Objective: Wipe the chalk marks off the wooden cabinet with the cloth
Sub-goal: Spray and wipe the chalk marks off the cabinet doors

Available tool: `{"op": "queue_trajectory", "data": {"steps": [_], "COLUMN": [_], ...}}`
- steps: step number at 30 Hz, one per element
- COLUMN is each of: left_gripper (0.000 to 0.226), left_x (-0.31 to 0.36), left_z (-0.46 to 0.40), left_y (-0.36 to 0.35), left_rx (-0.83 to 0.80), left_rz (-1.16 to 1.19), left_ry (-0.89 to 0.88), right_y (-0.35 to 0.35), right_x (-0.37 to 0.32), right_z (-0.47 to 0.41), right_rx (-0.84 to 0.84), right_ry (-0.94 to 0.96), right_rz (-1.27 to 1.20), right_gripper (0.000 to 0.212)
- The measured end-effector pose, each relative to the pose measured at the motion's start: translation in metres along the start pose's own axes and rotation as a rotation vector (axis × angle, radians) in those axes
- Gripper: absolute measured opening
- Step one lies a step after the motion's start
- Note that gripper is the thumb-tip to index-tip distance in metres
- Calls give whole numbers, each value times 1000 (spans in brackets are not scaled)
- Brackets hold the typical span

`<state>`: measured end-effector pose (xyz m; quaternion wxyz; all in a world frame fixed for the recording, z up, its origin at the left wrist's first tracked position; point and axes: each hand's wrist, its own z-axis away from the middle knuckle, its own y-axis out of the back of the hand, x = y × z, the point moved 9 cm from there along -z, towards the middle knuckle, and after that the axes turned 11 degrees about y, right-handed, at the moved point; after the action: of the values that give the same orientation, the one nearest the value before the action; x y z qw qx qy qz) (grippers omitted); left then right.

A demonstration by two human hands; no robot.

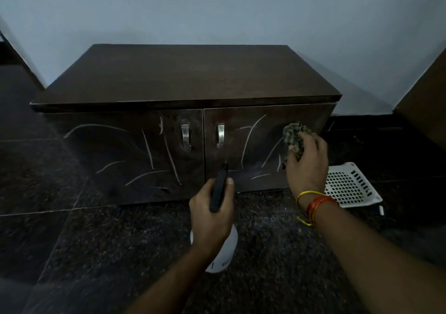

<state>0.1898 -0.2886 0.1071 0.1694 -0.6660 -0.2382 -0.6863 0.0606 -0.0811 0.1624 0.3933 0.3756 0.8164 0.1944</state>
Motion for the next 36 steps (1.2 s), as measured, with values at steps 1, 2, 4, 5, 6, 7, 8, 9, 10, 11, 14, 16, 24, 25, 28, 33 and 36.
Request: {"op": "queue_trajectory", "data": {"steps": [1, 2, 4, 5, 6, 7, 8, 9, 10, 11, 14, 16, 24, 25, 28, 33, 36], "left_gripper": [36, 37, 37, 37, 37, 38, 38, 38, 37, 35, 35, 37, 41, 41, 38, 33, 37], "left_x": [0, 0, 1, 1, 1, 0, -2, -6, -11, -16, -28, -36, -71, -76, -90, -99, -110], "left_z": [2, 5, 12, 15, 17, 19, 21, 23, 24, 26, 31, 30, 22, 21, 18, 15, 12], "left_y": [-4, -9, -19, -23, -28, -32, -36, -39, -42, -44, -43, -37, -2, 3, 18, 40, 48], "left_rx": [-20, -42, -79, -94, -108, -121, -135, -152, -170, -187, -205, -190, -130, -123, -111, -54, -38], "left_rz": [-1, -5, -18, -28, -43, -59, -73, -79, -76, -73, -97, -106, -188, -203, -234, -298, -328], "left_ry": [-4, -8, -23, -36, -48, -56, -61, -57, -45, -32, -30, -23, 72, 82, 118, 142, 178], "right_y": [1, 3, 8, 10, 13, 15, 18, 19, 20, 21, 19, 15, -11, -13, -18, -26, -28], "right_x": [1, 4, 9, 13, 16, 20, 24, 28, 32, 35, 40, 41, 32, 30, 27, 25, 26], "right_z": [0, 0, 0, 1, 2, 4, 5, 6, 7, 7, 9, 11, 21, 21, 20, 19, 21], "right_rx": [-1, 1, 11, 14, 16, 18, 18, 15, 9, 2, -19, -42, -141, -141, -135, -148, -155], "right_ry": [-2, -8, -26, -38, -52, -64, -75, -86, -96, -103, -99, -98, -94, -97, -115, -147, -160], "right_rz": [3, 8, 17, 20, 23, 30, 38, 48, 56, 62, 57, 57, 69, 62, 37, 15, 7], "right_gripper": [40, 40, 40, 40, 40, 40, 40, 40, 40, 40, 39, 38, 36, 36, 35, 35, 35]}}
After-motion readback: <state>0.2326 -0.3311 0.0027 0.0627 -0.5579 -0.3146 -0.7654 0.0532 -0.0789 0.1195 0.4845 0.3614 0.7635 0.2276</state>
